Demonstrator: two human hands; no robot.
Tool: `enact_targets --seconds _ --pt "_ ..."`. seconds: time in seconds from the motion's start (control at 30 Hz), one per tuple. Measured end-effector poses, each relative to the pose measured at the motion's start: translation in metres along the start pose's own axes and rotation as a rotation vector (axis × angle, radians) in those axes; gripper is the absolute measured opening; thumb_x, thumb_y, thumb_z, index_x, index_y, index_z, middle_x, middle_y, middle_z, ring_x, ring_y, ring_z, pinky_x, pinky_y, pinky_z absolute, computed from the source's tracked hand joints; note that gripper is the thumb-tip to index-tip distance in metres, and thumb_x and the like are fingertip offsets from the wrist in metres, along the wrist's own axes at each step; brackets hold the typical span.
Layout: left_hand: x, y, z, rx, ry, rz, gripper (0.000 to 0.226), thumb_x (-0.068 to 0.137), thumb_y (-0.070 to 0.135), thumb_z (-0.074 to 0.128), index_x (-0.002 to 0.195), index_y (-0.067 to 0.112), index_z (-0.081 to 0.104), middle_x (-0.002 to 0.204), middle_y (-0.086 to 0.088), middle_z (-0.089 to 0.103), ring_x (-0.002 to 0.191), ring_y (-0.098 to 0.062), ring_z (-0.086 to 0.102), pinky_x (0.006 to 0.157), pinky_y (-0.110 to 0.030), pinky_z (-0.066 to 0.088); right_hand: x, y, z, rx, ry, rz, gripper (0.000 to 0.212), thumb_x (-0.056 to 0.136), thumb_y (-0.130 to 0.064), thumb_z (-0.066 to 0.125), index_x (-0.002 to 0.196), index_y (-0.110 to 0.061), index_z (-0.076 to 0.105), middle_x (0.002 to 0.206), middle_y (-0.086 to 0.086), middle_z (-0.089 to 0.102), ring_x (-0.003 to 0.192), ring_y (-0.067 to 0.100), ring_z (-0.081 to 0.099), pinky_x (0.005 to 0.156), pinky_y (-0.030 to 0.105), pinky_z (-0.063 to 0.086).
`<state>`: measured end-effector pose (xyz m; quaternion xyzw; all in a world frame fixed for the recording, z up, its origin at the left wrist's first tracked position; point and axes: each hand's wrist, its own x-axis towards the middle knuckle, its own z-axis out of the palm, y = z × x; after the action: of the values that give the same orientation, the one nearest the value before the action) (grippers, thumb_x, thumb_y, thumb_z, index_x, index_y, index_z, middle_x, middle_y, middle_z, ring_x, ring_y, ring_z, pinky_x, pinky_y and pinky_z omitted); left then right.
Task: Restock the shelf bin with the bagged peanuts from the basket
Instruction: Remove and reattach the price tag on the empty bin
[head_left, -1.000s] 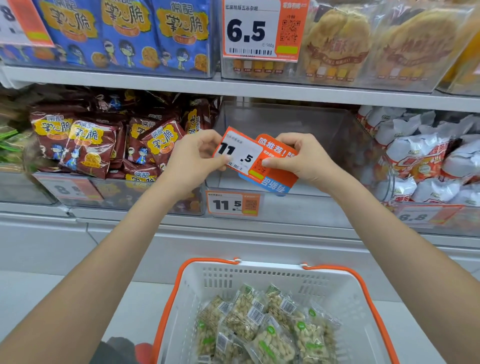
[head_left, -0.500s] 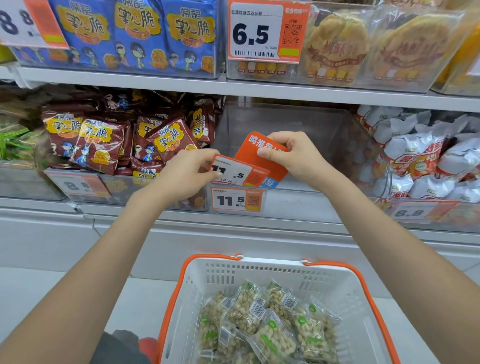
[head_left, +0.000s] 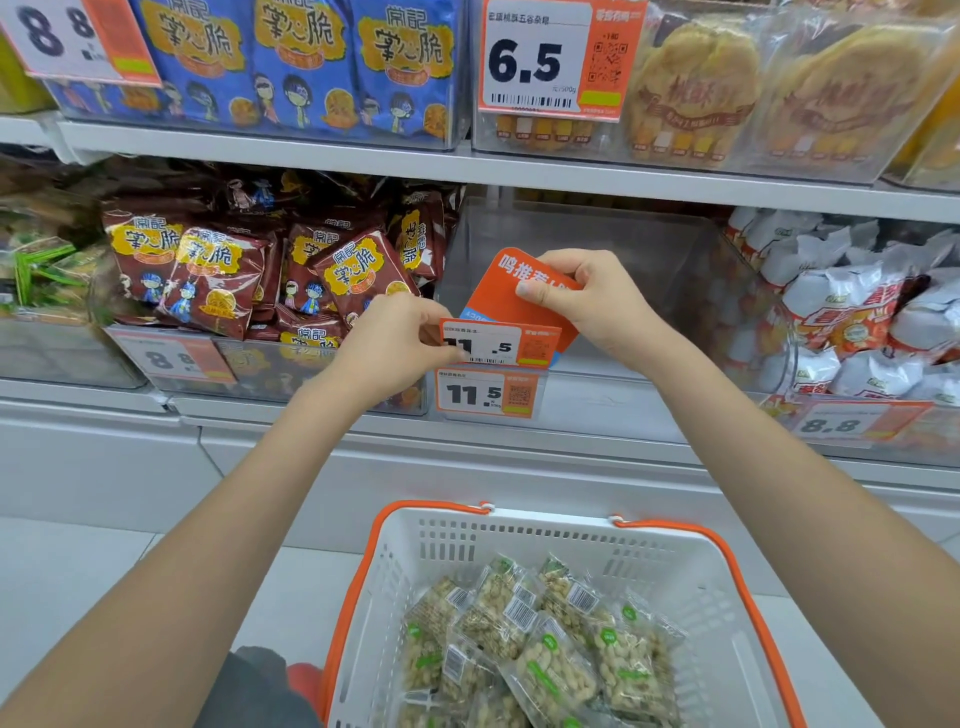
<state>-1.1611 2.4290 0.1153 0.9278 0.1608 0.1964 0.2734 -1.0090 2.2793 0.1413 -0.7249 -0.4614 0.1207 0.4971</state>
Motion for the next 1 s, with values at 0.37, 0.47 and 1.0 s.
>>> enact_targets --seconds 0.37,0.47,1.0 --pt "0.0 -0.003 0.007 0.047 -0.024 0.016 0.019 0.08 0.021 0.074 0.098 0.014 0.074 0.09 0.002 0.072 0.078 -0.011 0.065 0.076 -0.034 0.056 -0.003 0.0 0.002 0.015 0.002 0.006 0.011 0.088 -0.028 0.065 0.095 -0.02 0.065 0.087 -0.013 0.067 0.073 -0.006 0.066 0.062 0.01 0.052" --pt "-0.001 -0.012 0.011 0.081 0.026 0.033 0.019 0.078 0.021 0.075 0.095 0.016 0.074 0.085 0.001 0.067 0.072 -0.013 0.059 0.072 -0.038 0.055 -0.004 0.0 0.001 0.014 -0.001 0.006 0.011 0.087 -0.029 0.066 0.094 -0.02 0.065 0.087 -0.013 0.067 0.073 -0.003 0.067 0.064 0.011 0.053" --pt "-0.017 -0.02 0.034 0.419 0.153 0.219 0.04 0.078 0.018 0.072 0.111 0.011 0.051 0.099 -0.006 0.058 0.09 -0.027 0.058 0.058 -0.037 0.044 -0.008 0.009 0.015 -0.03 -0.051 0.038 0.01 0.087 -0.026 0.068 0.09 -0.017 0.067 0.082 -0.005 0.067 0.07 0.002 0.064 0.063 0.015 0.053"
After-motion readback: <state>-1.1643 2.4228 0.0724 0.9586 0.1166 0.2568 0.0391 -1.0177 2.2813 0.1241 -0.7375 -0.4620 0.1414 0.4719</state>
